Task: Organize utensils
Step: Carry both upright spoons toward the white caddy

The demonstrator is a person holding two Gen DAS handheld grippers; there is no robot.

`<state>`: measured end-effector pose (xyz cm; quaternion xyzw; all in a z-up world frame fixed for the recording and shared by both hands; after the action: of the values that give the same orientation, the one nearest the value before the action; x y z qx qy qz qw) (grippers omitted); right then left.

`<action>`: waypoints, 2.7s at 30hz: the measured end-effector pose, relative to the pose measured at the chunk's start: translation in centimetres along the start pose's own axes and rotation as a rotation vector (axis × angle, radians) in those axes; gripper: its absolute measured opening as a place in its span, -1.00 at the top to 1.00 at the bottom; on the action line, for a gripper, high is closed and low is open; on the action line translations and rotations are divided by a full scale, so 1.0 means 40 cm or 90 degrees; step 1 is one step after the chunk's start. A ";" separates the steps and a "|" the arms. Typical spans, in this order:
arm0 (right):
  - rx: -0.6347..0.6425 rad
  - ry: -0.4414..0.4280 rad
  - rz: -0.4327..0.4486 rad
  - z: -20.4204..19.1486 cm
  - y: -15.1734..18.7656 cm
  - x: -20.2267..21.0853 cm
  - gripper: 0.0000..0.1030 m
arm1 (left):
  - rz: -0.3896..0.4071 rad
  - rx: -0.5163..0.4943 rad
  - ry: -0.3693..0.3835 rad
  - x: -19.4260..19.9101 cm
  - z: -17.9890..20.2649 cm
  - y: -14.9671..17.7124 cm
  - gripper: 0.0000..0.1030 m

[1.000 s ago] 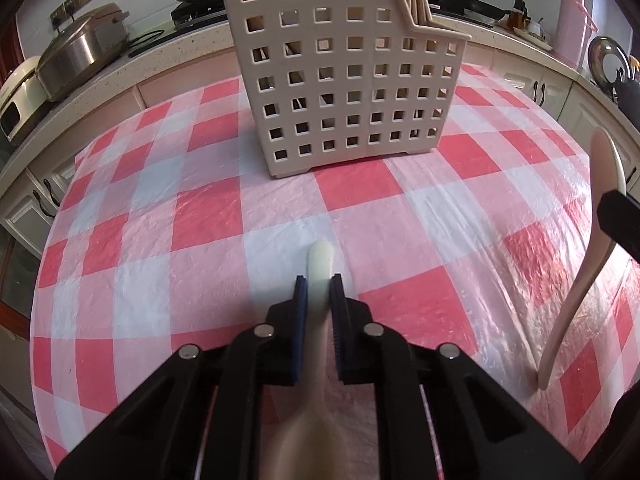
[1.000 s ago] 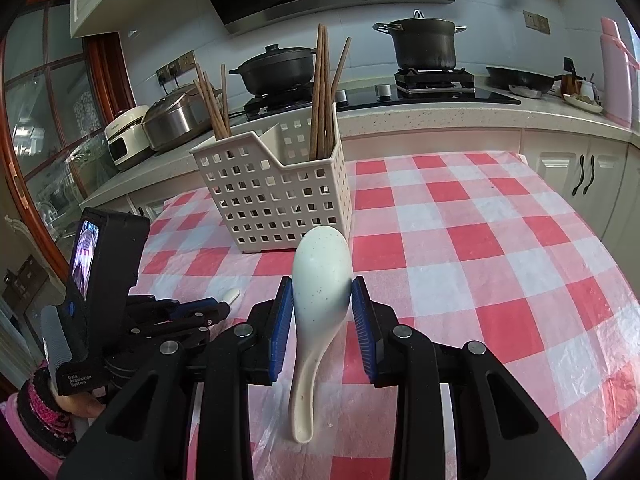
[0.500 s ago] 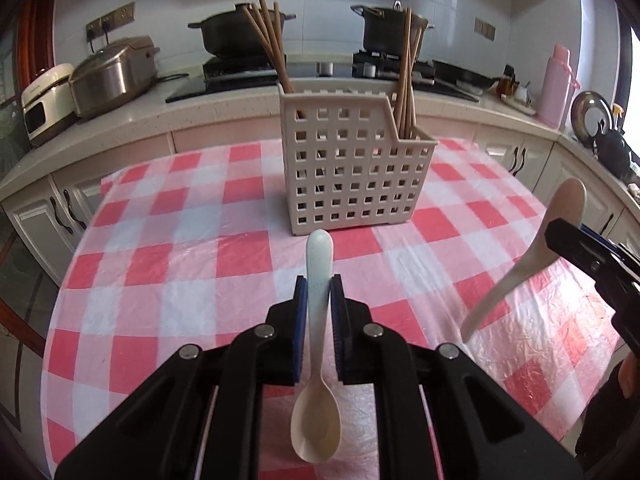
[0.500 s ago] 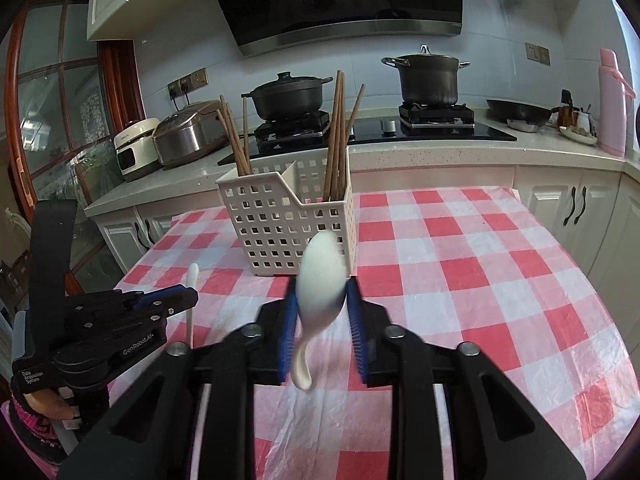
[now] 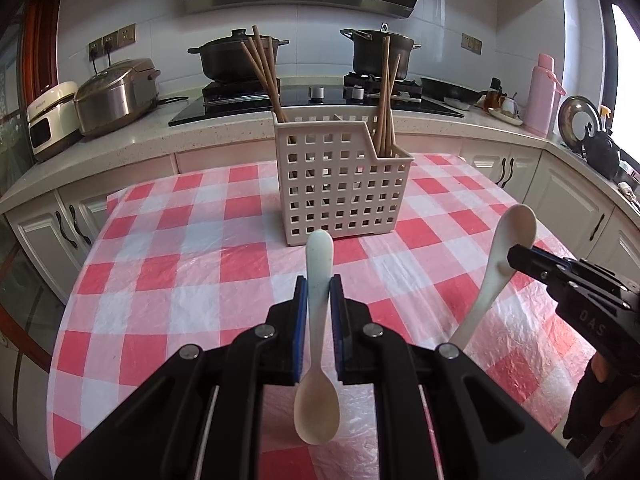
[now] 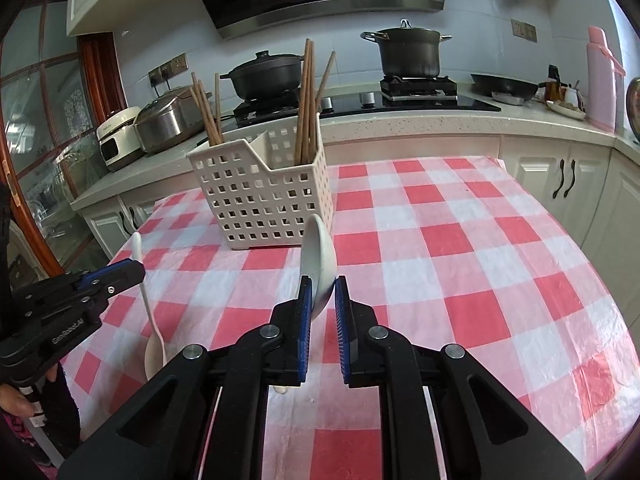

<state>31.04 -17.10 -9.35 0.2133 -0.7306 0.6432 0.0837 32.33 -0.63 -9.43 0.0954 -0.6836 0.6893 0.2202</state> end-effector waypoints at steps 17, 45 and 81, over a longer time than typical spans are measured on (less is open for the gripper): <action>0.009 -0.028 0.048 -0.030 -0.064 0.022 0.92 | 0.052 -0.011 0.007 0.032 0.014 -0.079 1.00; -0.035 -0.076 0.001 -0.039 -0.067 -0.137 0.92 | -0.155 0.029 -0.058 -0.319 -0.145 0.065 0.32; 0.000 -0.063 0.079 -0.084 -0.159 -0.038 0.92 | 0.052 0.047 -0.043 -0.058 -0.094 -0.086 0.79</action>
<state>34.55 -14.02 -3.65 0.1993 -0.7455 0.6360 0.0072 36.52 2.55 -7.50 0.0987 -0.6681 0.7188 0.1651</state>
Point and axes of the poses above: each gripper's, at about its wrist camera, not at the fingertips, and x roughly against the way its jaws point, z to its right, y to its underside, the point moved 7 cm from there along -x, roughly the way its jaws point, and after that the axes turned 11 degrees about z, right-handed, at the moved point
